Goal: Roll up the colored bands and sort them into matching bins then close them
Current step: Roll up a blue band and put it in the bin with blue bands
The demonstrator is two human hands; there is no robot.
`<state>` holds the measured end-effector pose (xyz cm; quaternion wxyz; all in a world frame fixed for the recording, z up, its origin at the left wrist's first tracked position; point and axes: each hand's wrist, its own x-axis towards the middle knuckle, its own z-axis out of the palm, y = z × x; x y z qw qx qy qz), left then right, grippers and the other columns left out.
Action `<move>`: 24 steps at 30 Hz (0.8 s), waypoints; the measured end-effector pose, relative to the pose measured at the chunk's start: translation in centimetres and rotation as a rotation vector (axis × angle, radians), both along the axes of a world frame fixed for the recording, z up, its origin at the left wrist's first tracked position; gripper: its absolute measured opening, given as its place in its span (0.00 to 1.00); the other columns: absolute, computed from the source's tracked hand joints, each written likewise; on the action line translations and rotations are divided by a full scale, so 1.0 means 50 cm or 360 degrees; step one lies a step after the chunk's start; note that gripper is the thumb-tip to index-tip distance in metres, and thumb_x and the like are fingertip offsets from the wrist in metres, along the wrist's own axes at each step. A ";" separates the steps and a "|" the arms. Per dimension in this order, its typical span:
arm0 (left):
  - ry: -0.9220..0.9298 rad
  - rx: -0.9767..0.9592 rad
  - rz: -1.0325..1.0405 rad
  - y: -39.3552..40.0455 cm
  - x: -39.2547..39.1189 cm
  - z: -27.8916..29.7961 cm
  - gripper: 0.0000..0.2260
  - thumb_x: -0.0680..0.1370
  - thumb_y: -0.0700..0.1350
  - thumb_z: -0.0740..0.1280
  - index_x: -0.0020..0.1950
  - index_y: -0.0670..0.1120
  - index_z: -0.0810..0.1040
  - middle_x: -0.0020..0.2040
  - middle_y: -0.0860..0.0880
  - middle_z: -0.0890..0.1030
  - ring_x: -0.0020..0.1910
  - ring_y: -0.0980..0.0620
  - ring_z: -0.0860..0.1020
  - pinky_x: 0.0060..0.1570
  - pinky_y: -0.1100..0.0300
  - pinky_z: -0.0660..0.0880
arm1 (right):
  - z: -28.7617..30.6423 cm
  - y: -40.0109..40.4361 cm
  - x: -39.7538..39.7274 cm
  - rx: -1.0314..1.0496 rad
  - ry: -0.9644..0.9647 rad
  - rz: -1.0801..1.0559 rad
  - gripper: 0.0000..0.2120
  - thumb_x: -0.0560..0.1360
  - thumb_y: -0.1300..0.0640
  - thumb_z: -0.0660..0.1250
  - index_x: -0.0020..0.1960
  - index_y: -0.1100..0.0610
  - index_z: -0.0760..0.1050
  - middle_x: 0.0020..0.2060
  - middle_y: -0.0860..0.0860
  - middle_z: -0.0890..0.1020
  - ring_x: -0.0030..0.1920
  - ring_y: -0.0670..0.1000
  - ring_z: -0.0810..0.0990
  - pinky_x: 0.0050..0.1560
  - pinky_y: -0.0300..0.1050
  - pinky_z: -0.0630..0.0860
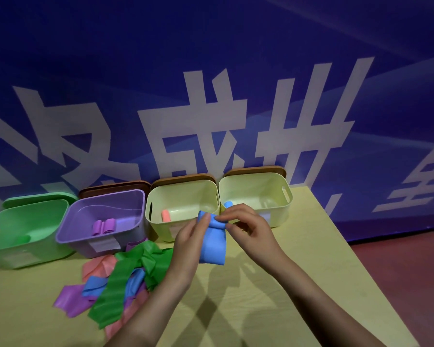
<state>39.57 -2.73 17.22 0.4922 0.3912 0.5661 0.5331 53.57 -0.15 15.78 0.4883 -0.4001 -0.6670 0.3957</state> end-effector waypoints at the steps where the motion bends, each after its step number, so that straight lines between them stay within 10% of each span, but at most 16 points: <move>1: 0.0069 0.0049 0.0018 -0.003 0.000 -0.003 0.09 0.80 0.46 0.62 0.45 0.47 0.80 0.40 0.50 0.79 0.39 0.53 0.75 0.38 0.62 0.70 | 0.000 -0.004 -0.001 -0.0058 0.0040 0.0015 0.12 0.73 0.64 0.63 0.49 0.53 0.82 0.48 0.48 0.80 0.53 0.47 0.78 0.51 0.44 0.77; 9: 0.0311 0.0235 0.0003 -0.065 -0.015 -0.014 0.10 0.81 0.40 0.60 0.43 0.48 0.77 0.36 0.54 0.78 0.34 0.61 0.73 0.35 0.67 0.68 | 0.008 -0.049 -0.032 -0.0588 0.0189 0.0180 0.07 0.74 0.53 0.69 0.45 0.57 0.80 0.36 0.49 0.79 0.37 0.46 0.76 0.39 0.38 0.73; 16: 0.0806 0.0411 0.0151 -0.119 -0.074 -0.031 0.20 0.73 0.59 0.57 0.39 0.42 0.74 0.31 0.47 0.74 0.30 0.59 0.68 0.31 0.58 0.65 | 0.003 -0.085 -0.088 -0.0393 0.0150 0.0236 0.09 0.70 0.55 0.68 0.37 0.60 0.73 0.29 0.46 0.72 0.32 0.45 0.69 0.34 0.35 0.65; 24: 0.0001 0.0006 0.0175 -0.170 -0.042 -0.007 0.10 0.81 0.41 0.61 0.42 0.49 0.77 0.31 0.57 0.80 0.32 0.64 0.76 0.34 0.70 0.71 | -0.009 -0.125 -0.100 -0.0542 0.0287 0.0147 0.23 0.65 0.47 0.70 0.40 0.68 0.72 0.32 0.55 0.72 0.33 0.49 0.69 0.34 0.39 0.66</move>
